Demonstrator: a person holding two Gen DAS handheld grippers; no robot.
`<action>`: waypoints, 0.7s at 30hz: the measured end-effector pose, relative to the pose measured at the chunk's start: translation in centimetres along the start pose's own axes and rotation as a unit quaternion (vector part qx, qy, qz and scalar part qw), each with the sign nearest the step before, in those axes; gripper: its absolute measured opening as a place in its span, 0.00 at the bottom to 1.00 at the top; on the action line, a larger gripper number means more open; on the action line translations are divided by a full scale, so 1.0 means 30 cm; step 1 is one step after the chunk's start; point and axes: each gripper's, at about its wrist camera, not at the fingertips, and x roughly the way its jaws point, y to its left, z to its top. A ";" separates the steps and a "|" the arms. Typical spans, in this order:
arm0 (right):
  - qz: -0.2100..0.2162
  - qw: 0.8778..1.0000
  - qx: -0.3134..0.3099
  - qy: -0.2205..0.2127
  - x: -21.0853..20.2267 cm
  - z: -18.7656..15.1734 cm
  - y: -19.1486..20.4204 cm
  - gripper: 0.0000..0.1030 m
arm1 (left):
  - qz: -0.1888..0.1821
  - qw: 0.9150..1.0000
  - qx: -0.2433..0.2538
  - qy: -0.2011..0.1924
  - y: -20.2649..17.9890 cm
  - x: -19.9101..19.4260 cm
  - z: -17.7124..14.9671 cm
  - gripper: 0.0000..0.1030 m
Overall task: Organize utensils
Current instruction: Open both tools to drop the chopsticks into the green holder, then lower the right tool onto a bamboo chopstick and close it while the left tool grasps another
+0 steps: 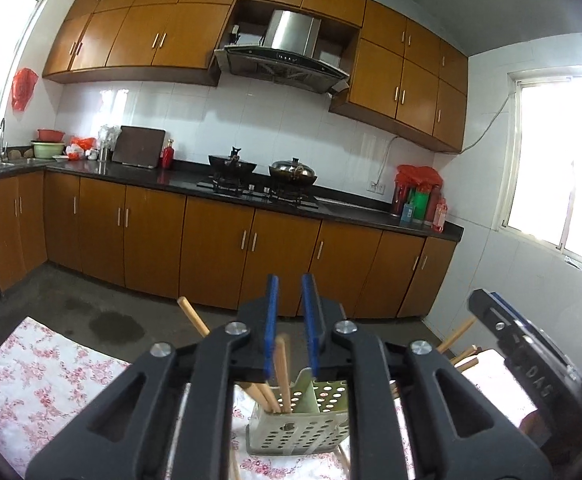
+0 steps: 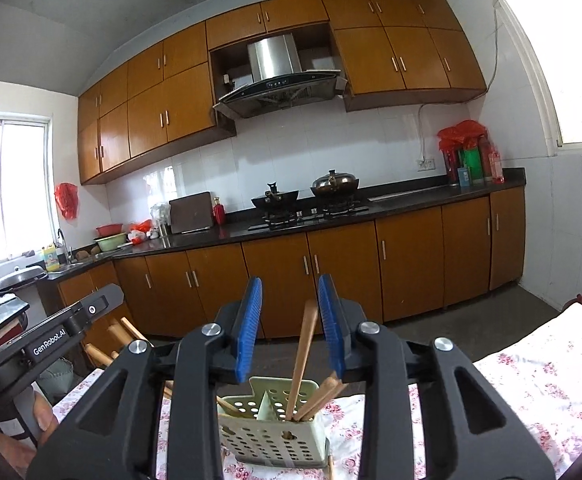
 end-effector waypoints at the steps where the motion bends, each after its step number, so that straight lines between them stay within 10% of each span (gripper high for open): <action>1: 0.000 1.000 0.003 -0.001 -0.021 0.010 -0.004 0.30 | 0.000 1.000 -0.001 -0.002 0.001 -0.017 0.003 0.19; 9: -0.032 0.999 -0.010 0.041 -0.185 -0.030 -0.062 0.40 | 0.025 1.000 -0.004 0.014 0.075 -0.234 -0.071 0.38; 16: -0.018 0.954 -0.019 0.300 -0.086 -0.458 -0.151 0.21 | 0.072 0.980 -0.012 0.188 0.209 -0.222 -0.414 0.39; 21: 0.002 0.926 -0.017 0.376 -0.063 -0.645 -0.119 0.21 | 0.057 0.964 -0.017 0.259 0.222 -0.198 -0.589 0.36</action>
